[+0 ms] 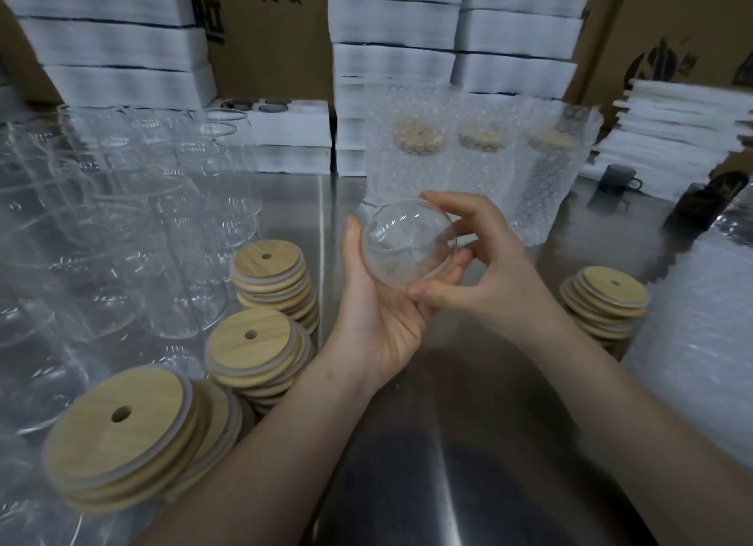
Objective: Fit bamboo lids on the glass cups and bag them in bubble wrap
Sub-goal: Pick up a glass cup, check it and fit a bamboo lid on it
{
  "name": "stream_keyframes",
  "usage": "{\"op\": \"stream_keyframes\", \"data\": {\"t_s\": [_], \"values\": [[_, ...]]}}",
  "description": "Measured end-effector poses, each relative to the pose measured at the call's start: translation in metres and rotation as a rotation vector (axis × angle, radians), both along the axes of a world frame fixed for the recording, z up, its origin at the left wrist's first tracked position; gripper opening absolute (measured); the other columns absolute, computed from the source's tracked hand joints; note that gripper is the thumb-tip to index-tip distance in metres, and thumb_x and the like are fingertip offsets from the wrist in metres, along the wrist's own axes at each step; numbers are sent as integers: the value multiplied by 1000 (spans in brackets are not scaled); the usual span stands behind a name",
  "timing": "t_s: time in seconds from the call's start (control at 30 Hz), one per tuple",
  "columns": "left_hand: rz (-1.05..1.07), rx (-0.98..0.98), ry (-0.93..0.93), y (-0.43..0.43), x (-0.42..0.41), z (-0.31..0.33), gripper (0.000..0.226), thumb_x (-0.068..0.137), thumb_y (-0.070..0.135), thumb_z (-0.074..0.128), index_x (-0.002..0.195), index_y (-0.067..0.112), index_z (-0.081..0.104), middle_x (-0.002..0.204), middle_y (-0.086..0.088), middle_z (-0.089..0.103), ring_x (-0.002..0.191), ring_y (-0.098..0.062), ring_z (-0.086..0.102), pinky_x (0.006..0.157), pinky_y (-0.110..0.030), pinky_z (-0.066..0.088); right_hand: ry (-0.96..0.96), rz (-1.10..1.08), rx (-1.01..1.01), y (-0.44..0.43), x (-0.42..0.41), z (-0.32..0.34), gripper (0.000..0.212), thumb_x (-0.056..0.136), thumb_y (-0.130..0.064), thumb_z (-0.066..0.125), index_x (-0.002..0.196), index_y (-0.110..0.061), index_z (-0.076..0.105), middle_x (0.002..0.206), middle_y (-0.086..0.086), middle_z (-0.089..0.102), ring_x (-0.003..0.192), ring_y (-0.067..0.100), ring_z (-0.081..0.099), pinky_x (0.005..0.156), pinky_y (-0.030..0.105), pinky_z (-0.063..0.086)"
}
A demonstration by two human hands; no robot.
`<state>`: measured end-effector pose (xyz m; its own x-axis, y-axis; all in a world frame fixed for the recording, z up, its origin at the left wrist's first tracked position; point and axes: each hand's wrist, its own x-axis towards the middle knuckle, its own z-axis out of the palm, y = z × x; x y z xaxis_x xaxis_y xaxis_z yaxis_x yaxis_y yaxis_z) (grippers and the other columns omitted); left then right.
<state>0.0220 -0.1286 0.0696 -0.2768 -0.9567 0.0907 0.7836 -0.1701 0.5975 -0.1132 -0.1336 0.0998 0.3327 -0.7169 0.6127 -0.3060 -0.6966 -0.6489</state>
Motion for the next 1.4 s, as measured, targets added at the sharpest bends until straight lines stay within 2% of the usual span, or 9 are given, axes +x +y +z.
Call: {"op": "stream_keyframes", "data": {"t_s": [0.2, 0.53, 0.67, 0.8, 0.97, 1.13, 1.23, 1.3, 1.4], "values": [[-101, -55, -22, 2, -5, -9, 80, 90, 72, 30, 108, 7, 74, 118, -13, 69, 110, -21, 66, 94, -29, 54, -29, -205, -48, 7, 13, -4, 78, 45, -63, 78, 109, -38, 40, 113, -19, 51, 96, 11, 56, 86, 33, 49], [-122, -82, -12, 6, -9, -5, 77, 93, 70, 29, 120, 10, 68, 127, -17, 64, 119, -26, 62, 87, -36, 56, -111, -434, -21, 8, 19, -2, 70, 55, -73, 65, 102, -23, 50, 92, -12, 58, 73, 2, 52, 69, 30, 47], [-118, -109, -51, 8, -9, -2, 78, 94, 70, 24, 133, 8, 51, 127, -18, 64, 120, -26, 61, 91, -35, 55, -188, -394, -55, 7, 20, -3, 47, 74, -65, 59, 95, -25, 51, 85, -1, 63, 66, 8, 53, 65, 35, 47], [-136, -120, -78, 9, -9, -2, 77, 94, 70, 19, 130, 11, 53, 120, -16, 68, 116, -24, 64, 92, -33, 54, -201, -346, -117, 3, 18, -7, 39, 90, -52, 48, 97, -14, 58, 80, 15, 62, 72, 23, 58, 67, 41, 48], [-101, -97, -101, 8, -7, -1, 80, 94, 70, 19, 143, 9, 40, 121, -16, 68, 116, -25, 64, 89, -35, 55, -150, -272, -189, -3, 12, -10, 41, 99, -34, 38, 110, -2, 61, 91, -13, 59, 82, 5, 58, 74, 23, 47], [-74, -103, -71, 6, -5, -1, 81, 93, 71, 20, 136, 9, 50, 122, -18, 67, 113, -29, 65, 86, -37, 57, -120, -193, -224, -3, 9, -11, 36, 101, -24, 35, 120, -4, 58, 108, -1, 63, 96, 6, 61, 90, 21, 47], [-67, -93, -87, 4, -2, -2, 84, 91, 74, 20, 132, 9, 53, 122, -21, 66, 111, -31, 66, 87, -38, 57, -141, -175, -218, -2, 7, -12, 27, 103, -15, 37, 121, -12, 56, 112, -2, 64, 92, -3, 58, 87, 19, 45], [-68, -101, -143, 2, -1, -3, 86, 89, 76, 19, 136, 11, 51, 123, -19, 66, 100, -29, 71, 83, -37, 58, -171, -188, -204, -3, 5, -14, 27, 102, -8, 38, 120, -13, 57, 113, -6, 64, 93, 0, 60, 87, 18, 46], [-52, -90, -156, 2, -2, -2, 82, 87, 77, 20, 130, 20, 61, 117, -11, 70, 46, -10, 60, 62, -29, 58, -181, -221, -201, -3, 6, -16, 29, 100, -5, 38, 119, -15, 58, 111, -13, 65, 86, 3, 64, 88, 20, 48]]}}
